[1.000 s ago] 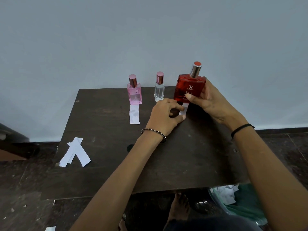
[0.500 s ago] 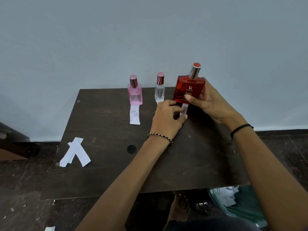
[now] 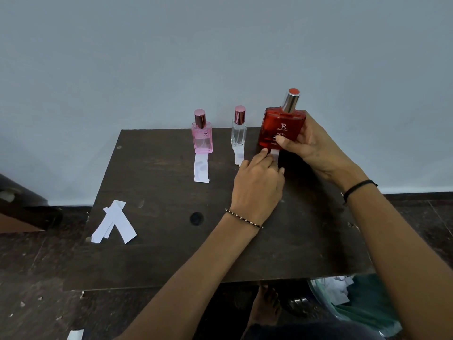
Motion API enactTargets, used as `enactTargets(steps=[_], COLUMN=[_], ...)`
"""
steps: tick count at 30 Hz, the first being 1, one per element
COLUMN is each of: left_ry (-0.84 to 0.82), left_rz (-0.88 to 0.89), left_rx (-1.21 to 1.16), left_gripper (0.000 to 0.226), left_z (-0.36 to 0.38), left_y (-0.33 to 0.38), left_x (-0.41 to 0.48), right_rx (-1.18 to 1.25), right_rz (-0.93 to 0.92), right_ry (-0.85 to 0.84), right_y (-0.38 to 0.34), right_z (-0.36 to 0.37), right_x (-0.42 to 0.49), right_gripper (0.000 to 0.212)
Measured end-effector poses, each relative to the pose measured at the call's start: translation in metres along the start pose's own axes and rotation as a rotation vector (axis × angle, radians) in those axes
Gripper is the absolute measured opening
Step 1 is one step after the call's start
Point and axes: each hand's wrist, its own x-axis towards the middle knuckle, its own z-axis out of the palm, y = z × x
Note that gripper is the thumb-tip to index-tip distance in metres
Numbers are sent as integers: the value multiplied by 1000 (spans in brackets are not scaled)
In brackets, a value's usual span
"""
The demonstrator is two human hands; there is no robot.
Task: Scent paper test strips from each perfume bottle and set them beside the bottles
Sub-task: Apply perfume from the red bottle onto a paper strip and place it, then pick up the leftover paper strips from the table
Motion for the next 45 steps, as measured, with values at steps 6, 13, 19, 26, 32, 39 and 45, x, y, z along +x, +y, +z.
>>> enactTargets(steps=[6, 13, 19, 26, 32, 39, 45], left_ry=[-14, -11, -5, -6, -3, 28, 52], left_rz=[-52, -96, -92, -84, -59, -124, -190], left_rx=[88, 84, 73, 73, 56, -69, -102], left_gripper=[44, 47, 43, 43, 42, 30, 27], left_z=[-2, -2, -2, 1, 0, -16, -42], left_y=[16, 19, 17, 15, 9, 10, 12], left_x=[-7, -8, -7, -6, -6, -21, -59], right_rx=[34, -19, -45, -59, -105, -170, -242], right_rz=[10, 6, 13, 61, 136, 208, 231], right_ry=[52, 4, -29, -21, 87, 272, 198], right_y=[-1, -5, -7, -9, -6, -7, -29], right_z=[-3, 4, 5, 5, 2, 15, 44], right_x=[-8, -3, 4, 1, -18, -68, -108], right_gripper=[59, 57, 61, 71, 74, 70, 60])
